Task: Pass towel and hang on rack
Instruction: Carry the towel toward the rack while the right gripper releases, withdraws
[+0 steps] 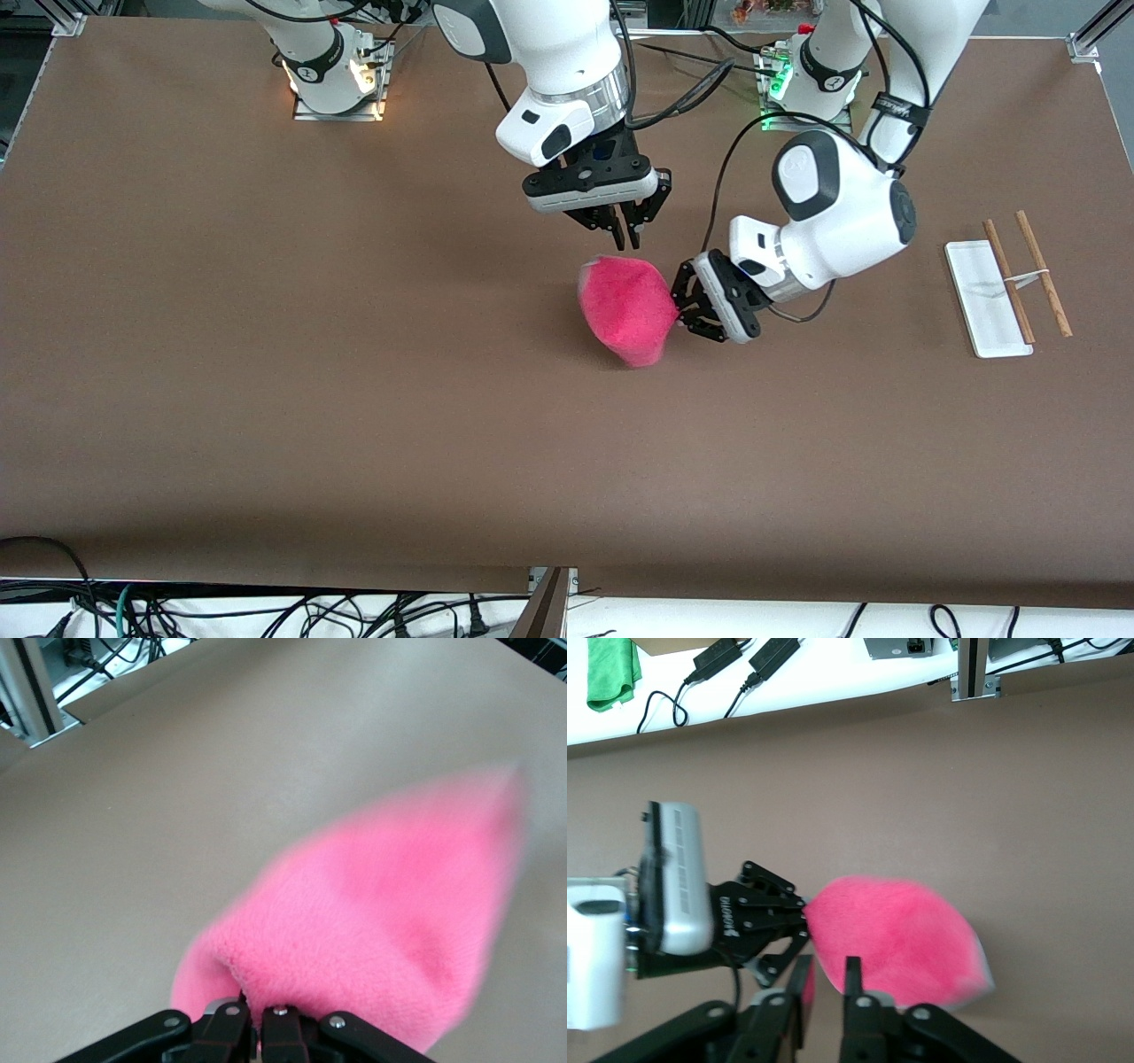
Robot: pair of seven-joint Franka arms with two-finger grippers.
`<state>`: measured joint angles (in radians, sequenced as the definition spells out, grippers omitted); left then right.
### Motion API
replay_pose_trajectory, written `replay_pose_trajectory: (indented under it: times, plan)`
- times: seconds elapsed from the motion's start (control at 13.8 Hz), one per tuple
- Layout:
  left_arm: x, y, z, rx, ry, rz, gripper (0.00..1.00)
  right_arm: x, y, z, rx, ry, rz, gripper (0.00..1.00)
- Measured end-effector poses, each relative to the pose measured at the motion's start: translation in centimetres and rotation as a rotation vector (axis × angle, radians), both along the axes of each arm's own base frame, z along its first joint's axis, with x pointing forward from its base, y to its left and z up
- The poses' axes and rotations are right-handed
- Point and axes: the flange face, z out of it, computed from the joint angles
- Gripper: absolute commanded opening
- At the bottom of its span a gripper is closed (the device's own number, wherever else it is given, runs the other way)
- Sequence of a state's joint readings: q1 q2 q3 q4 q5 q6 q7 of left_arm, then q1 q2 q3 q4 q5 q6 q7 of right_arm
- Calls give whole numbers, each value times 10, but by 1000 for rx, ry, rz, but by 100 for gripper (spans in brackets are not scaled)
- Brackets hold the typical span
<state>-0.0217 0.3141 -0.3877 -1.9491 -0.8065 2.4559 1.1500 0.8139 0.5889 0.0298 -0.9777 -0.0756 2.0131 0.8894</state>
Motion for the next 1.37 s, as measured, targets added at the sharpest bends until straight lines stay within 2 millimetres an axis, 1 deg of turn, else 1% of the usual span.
replay_pose_trajectory:
  times: [0.07,0.14,0.22,0.29,0.43,0.51,0.58,0.65,0.79,0.94,1.08,1.23,1.37]
  plan:
    - [3,14,6,-7,14,4,0,0,0,0,0,0,0,86]
    - [5,29,11,-15,33,9,0,0,0,0,0,0,-1,100]
    - [8,48,13,-24,61,15,0,1,-1,0,-1,-1,-2,100]
    - [10,72,12,-31,91,29,0,2,-2,0,-2,-2,-4,100]
    - [13,122,1,-1,149,38,0,6,-5,1,-7,-8,-5,100]
    - [12,146,-4,16,182,38,0,13,-13,2,-18,-18,6,100]
    - [10,168,-8,26,217,41,0,24,-28,5,-44,-27,28,100]
    - [7,189,-12,35,253,40,0,41,-51,6,-88,-29,58,100]
    - [-1,230,-16,56,311,34,0,81,-107,5,-175,-29,123,100]
    - [-10,278,-17,69,343,19,0,120,-172,-1,-257,-6,178,100]
    - [-22,327,-16,90,345,-14,0,154,-237,-3,-304,2,199,100]
    - [-35,378,-15,107,337,-43,0,180,-302,-5,-332,10,188,100]
    - [-48,429,-13,117,346,-62,0,197,-361,-9,-360,44,183,100]
